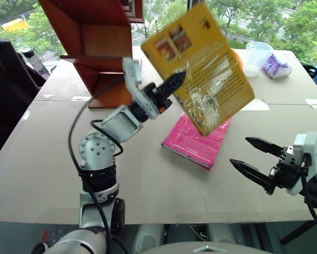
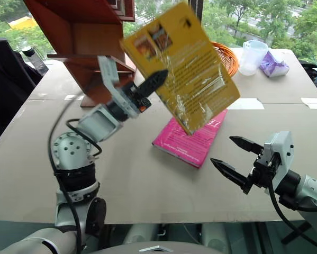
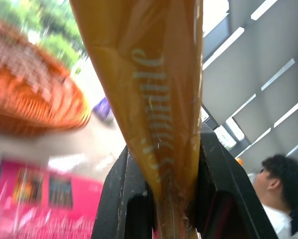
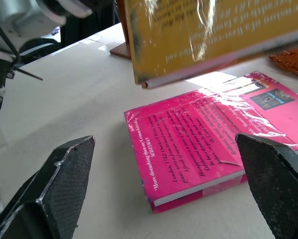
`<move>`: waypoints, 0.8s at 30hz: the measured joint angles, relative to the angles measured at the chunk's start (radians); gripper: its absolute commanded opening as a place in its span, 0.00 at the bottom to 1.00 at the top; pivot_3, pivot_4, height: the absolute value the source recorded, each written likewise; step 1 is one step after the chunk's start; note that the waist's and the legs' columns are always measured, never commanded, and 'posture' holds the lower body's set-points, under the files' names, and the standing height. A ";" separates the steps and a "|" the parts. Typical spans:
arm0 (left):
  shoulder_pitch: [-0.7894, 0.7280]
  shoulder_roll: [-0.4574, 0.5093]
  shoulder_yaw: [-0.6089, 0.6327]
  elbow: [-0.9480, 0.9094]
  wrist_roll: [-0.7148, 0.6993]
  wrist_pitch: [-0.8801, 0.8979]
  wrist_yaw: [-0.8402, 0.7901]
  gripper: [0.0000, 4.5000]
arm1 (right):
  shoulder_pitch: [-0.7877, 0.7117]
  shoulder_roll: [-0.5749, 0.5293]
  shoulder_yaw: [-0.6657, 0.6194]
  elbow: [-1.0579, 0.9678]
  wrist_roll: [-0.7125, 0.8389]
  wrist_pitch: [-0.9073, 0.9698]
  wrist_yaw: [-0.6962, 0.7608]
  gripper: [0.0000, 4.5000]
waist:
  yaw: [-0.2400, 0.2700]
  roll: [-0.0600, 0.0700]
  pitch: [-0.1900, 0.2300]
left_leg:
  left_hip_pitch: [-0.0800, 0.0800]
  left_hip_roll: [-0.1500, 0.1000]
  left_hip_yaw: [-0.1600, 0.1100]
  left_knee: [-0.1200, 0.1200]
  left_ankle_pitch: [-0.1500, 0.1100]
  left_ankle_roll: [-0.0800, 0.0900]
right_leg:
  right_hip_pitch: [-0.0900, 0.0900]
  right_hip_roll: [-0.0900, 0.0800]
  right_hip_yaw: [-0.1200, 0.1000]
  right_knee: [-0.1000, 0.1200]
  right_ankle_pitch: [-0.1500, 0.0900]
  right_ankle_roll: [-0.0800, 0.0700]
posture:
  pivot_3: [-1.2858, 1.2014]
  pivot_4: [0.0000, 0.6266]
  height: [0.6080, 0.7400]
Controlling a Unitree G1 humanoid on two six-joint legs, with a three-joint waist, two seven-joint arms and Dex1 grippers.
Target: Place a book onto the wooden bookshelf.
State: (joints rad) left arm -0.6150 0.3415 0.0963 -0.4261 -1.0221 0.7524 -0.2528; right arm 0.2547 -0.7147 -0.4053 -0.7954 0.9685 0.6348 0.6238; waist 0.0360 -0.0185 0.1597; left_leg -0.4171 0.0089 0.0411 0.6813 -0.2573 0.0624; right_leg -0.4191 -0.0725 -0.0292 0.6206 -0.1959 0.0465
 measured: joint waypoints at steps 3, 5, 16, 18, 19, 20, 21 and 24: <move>0.026 0.156 -0.111 -0.090 0.295 -0.157 -0.080 0.10 | -0.054 0.005 0.005 0.055 -0.014 -0.039 0.041 1.00 | -0.001 0.002 0.002 | 0.001 0.001 0.002 -0.001 0.000 0.000 | -0.001 0.001 0.001 0.000 0.000 0.000 | 0.52 0.24 1.00; 0.055 0.288 -0.163 -0.118 0.557 -0.295 -0.087 0.10 | -0.102 0.026 0.004 0.102 -0.014 -0.089 0.094 1.00 | -0.002 0.002 0.003 | 0.001 0.002 0.002 -0.002 0.000 0.000 | -0.001 0.002 0.001 0.000 0.000 0.000 | 0.52 0.24 1.00; 0.289 0.618 -0.088 -0.242 1.567 -0.558 0.045 0.10 | -0.375 0.099 0.038 0.336 0.037 -0.191 0.265 1.00 | 0.004 0.001 0.011 | 0.000 0.002 0.005 -0.008 0.000 0.000 | -0.003 0.000 0.001 -0.004 0.000 0.001 | 0.52 0.24 1.00; 0.313 0.630 -0.051 -0.240 1.631 -0.567 0.037 0.10 | -0.419 0.113 0.038 0.373 0.048 -0.193 0.265 1.00 | 0.002 0.001 0.011 | 0.000 0.002 0.005 -0.009 0.000 0.000 | -0.004 0.000 0.001 -0.004 0.000 0.001 | 0.52 0.24 1.00; 0.314 0.630 -0.038 -0.237 1.658 -0.579 0.035 0.10 | -0.443 0.123 0.039 0.390 0.053 -0.192 0.264 1.00 | 0.003 0.001 0.012 | 0.000 0.003 0.005 -0.009 0.000 0.000 | -0.004 0.000 0.001 -0.004 0.000 0.001 | 0.52 0.24 1.00; 0.310 0.629 -0.027 -0.237 1.672 -0.592 0.034 0.10 | -0.461 0.131 0.040 0.398 0.058 -0.192 0.264 1.00 | 0.003 0.001 0.012 | 0.000 0.003 0.005 -0.009 0.000 0.000 | -0.004 0.000 0.001 -0.004 0.000 0.001 | 0.52 0.24 1.00; 0.300 0.628 -0.025 -0.237 1.686 -0.599 0.033 0.10 | -0.472 0.133 0.042 0.405 0.061 -0.192 0.265 1.00 | 0.005 0.001 0.012 | 0.000 0.003 0.004 -0.009 0.000 0.000 | -0.004 0.000 0.000 -0.003 0.000 0.001 | 0.52 0.24 1.00; 0.272 0.627 -0.023 -0.239 1.724 -0.610 -0.003 0.10 | -0.482 0.135 0.046 0.414 0.062 -0.188 0.266 1.00 | 0.003 0.001 0.012 | 0.000 0.003 0.005 -0.009 0.000 0.000 | -0.004 0.000 0.001 -0.003 0.000 0.001 | 0.52 0.24 1.00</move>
State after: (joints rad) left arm -0.3425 0.9684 0.0729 -0.6647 0.7014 0.1421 -0.2558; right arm -0.2273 -0.5798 -0.3593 -0.3810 1.0304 0.4467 0.8894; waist 0.0394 -0.0180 0.1718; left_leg -0.4168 0.0114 0.0463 0.6721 -0.2572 0.0625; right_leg -0.4230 -0.0722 -0.0282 0.6175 -0.1958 0.0472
